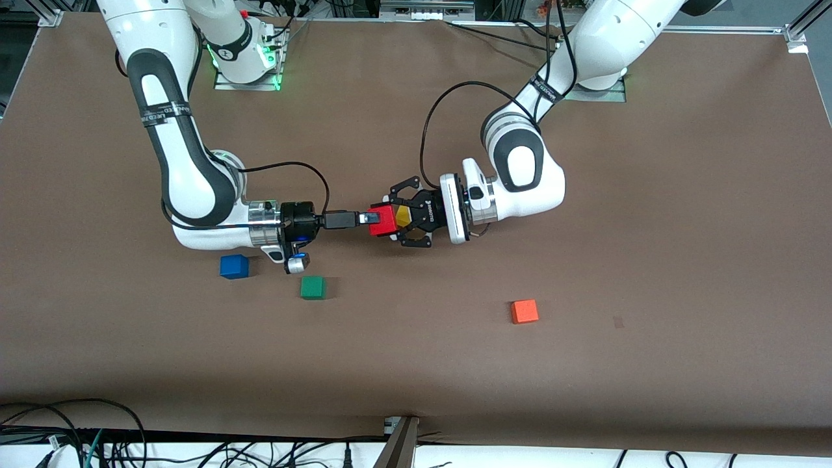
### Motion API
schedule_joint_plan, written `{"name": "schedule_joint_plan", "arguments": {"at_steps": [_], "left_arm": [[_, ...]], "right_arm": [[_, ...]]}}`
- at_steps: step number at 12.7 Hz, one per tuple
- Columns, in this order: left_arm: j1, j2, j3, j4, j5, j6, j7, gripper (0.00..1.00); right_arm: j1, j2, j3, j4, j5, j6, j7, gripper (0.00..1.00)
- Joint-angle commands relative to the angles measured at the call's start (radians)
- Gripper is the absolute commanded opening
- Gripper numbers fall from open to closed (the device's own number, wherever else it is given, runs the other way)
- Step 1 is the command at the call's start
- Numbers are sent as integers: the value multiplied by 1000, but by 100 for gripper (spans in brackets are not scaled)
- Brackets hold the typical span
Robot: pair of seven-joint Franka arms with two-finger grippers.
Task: Pass red block to right arm, stack on blue
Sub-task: 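Grasp the red cube with the right gripper from the left gripper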
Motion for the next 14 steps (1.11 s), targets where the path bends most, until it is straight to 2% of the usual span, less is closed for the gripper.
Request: {"name": "schedule_joint_plan", "arguments": {"at_steps": [1, 2, 3, 4, 7, 10, 12, 14], "left_arm": [[-9, 4, 1, 20, -42, 7, 9, 0], [-11, 3, 1, 20, -42, 7, -8, 0], [-12, 3, 1, 20, -44, 7, -14, 41], [-11, 0, 1, 18, -42, 3, -3, 99], [-12, -13, -4, 17, -42, 0, -23, 100], [8, -71, -1, -3, -25, -17, -129, 100], [43, -79, -1, -10, 28, -57, -170, 100], [98, -80, 1, -10, 134, -161, -254, 100]], "right_arm": [[0, -30, 11, -34, 29, 12, -25, 15], [0, -30, 11, -31, 29, 14, -25, 14], [0, -30, 11, -28, 29, 12, -24, 13], [0, -32, 9, -24, 29, 12, -19, 13], [-1, -38, -1, -15, 7, 10, -16, 11], [-11, -49, -65, 13, -131, 0, -22, 11], [-12, -58, -128, 37, -297, -2, -25, 11], [-12, -58, -191, 76, -480, -16, -25, 11]]}}
